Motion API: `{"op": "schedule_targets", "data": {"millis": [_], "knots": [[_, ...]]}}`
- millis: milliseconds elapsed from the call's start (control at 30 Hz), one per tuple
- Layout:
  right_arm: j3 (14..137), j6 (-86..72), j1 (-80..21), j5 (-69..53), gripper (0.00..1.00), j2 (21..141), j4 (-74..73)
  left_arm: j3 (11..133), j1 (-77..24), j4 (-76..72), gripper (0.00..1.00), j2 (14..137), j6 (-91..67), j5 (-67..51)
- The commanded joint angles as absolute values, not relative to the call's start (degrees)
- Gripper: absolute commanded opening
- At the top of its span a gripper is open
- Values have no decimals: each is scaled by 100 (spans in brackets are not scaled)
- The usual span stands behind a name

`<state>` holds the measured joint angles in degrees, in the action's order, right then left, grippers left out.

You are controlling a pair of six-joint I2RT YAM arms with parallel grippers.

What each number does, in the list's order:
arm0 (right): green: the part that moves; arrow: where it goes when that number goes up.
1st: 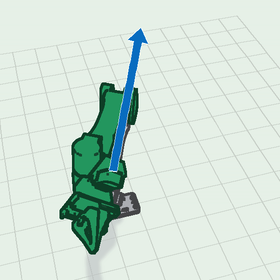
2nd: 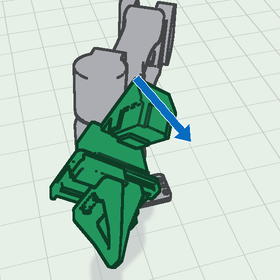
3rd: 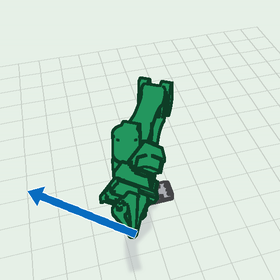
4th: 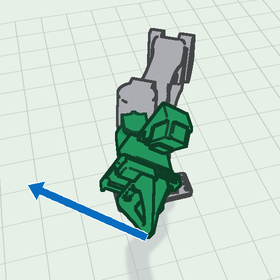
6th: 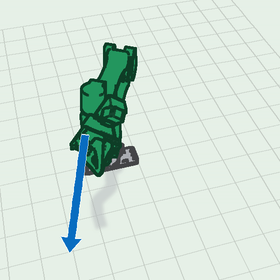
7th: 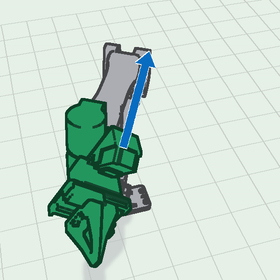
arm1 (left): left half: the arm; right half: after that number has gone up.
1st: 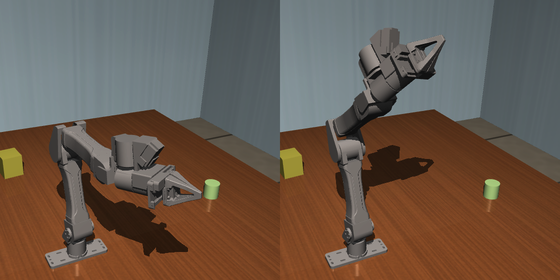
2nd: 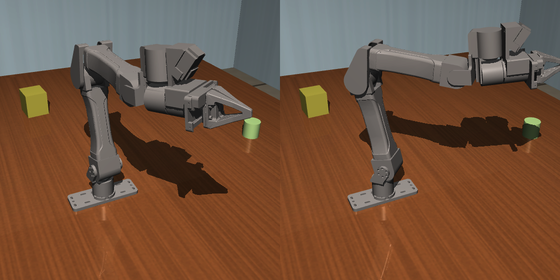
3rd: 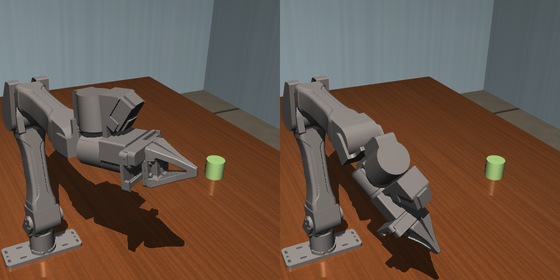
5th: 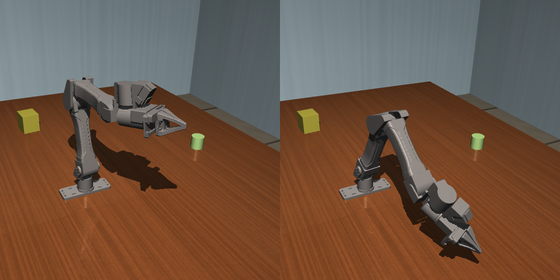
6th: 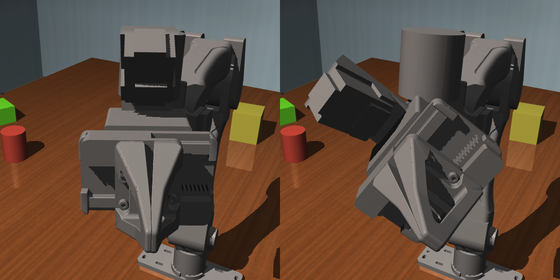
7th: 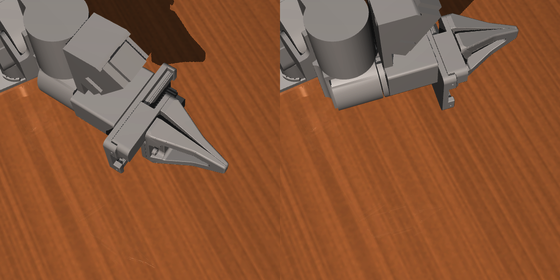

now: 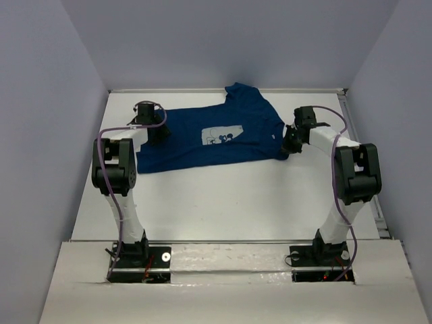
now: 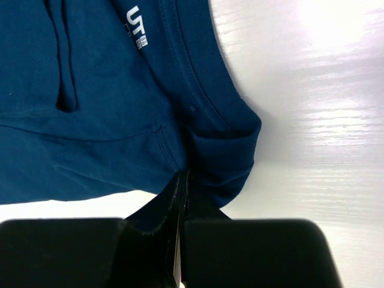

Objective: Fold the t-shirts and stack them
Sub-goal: Fold the tshirt

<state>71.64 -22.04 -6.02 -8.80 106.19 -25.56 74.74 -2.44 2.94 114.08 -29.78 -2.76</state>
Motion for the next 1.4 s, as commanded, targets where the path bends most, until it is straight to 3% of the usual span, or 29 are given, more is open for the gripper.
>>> {"op": "schedule_targets", "data": {"millis": [0, 633, 1033, 1133, 1167, 1200, 1267, 1367], "knots": [[7084, -2303, -537, -467, 0, 10336, -2303, 7638, -193, 545, 49, 11549, -2848, -62], [6908, -2303, -246, -27, 0, 10107, -2197, 7409, -35, 510, 48, 11505, -2637, 334], [6917, -2382, -70, 44, 6, 10318, -2232, 7480, -35, 527, 48, 11531, -2681, 308], [6961, -2391, -70, -139, 24, 10310, -2250, 7462, -35, 501, 49, 11435, -2707, 246], [7004, -2382, -70, -184, 32, 10292, -2267, 7445, -35, 484, 49, 11374, -2698, 220], [7066, -2347, -70, -280, 51, 10222, -2337, 7453, -35, 457, 50, 11251, -2698, 185], [7250, -2347, -70, -491, 64, 10143, -2452, 7497, -35, 536, 52, 11075, -2690, 150], [7304, -2347, -123, -632, 68, 9783, -2487, 7541, -35, 571, 62, 10540, -2646, 114]]}}
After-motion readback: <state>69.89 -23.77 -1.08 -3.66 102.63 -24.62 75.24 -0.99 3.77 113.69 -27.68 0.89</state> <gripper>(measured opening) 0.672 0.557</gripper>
